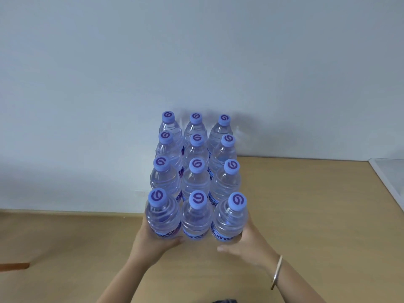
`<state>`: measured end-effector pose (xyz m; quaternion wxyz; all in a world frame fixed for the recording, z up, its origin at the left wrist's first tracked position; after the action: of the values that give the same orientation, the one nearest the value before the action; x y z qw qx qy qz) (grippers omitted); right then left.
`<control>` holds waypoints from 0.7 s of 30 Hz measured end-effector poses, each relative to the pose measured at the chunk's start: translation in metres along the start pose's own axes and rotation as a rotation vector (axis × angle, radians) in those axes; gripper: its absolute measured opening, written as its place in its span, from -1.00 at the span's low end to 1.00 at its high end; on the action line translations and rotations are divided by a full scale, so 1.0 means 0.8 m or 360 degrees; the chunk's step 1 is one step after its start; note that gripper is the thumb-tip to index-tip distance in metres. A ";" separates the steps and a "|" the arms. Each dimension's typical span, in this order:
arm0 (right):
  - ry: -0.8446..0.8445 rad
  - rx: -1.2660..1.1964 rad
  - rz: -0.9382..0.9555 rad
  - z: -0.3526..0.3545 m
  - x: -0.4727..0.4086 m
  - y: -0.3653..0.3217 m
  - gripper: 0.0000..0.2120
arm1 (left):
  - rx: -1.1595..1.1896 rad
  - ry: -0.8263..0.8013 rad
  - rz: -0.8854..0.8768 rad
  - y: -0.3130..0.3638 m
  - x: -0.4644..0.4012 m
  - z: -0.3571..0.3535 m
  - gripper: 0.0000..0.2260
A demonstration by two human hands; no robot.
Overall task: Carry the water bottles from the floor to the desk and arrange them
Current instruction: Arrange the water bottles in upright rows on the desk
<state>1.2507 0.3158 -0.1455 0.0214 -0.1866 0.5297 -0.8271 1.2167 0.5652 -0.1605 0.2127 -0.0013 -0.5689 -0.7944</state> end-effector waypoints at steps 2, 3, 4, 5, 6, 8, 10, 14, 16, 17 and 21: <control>0.0140 -0.0073 0.0034 0.001 -0.005 -0.001 -0.07 | 0.0030 0.0072 -0.0010 0.006 0.005 -0.002 -0.06; 0.0200 -0.0091 0.0045 0.004 -0.007 -0.001 -0.12 | 0.0019 0.0111 -0.0007 0.008 0.007 -0.001 -0.05; 0.0239 -0.0098 0.0058 0.007 -0.008 -0.002 -0.13 | 0.0005 0.0147 0.0011 0.008 0.007 0.000 -0.07; 0.0259 -0.0102 0.0067 0.008 -0.009 -0.003 -0.13 | -0.0004 0.0172 0.0036 0.007 0.007 0.001 -0.09; 0.0277 -0.0101 0.0068 0.009 -0.010 -0.005 -0.13 | -0.0007 0.0185 0.0058 0.004 0.005 0.002 -0.10; 0.0311 -0.0112 0.0058 0.010 -0.011 -0.006 -0.12 | -0.0012 0.0193 0.0082 -0.001 0.002 0.001 -0.11; 0.0330 -0.0144 0.0050 0.011 -0.013 -0.005 -0.11 | -0.0038 0.0210 0.0097 -0.005 -0.001 0.002 -0.11; 0.0295 -0.0133 0.0048 0.010 -0.021 -0.003 -0.16 | -0.0047 0.0248 0.0128 -0.012 -0.005 0.003 -0.10; 0.0282 -0.0118 0.0044 0.010 -0.024 0.000 -0.17 | -0.0047 0.0280 0.0137 -0.015 -0.004 0.004 -0.11; 0.0272 -0.0105 0.0038 0.009 -0.024 0.001 -0.16 | -0.0058 0.0288 0.0132 -0.015 -0.003 0.005 -0.11; 0.0245 -0.0097 0.0034 0.009 -0.023 0.000 -0.11 | -0.0080 0.0254 0.0075 -0.010 -0.004 0.003 -0.12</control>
<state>1.2699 0.3135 -0.1482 -0.0162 -0.1173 0.5566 -0.8223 1.2161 0.5704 -0.1674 0.2758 0.0433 -0.5298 -0.8008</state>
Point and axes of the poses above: each hand's wrist, its own x-axis away from the middle knuckle, its own z-axis out of the back of the hand, y = z × x, the point moved 9 cm from there along -x, towards the middle knuckle, and after that the axes turned 9 degrees about y, right-handed, at the moved point
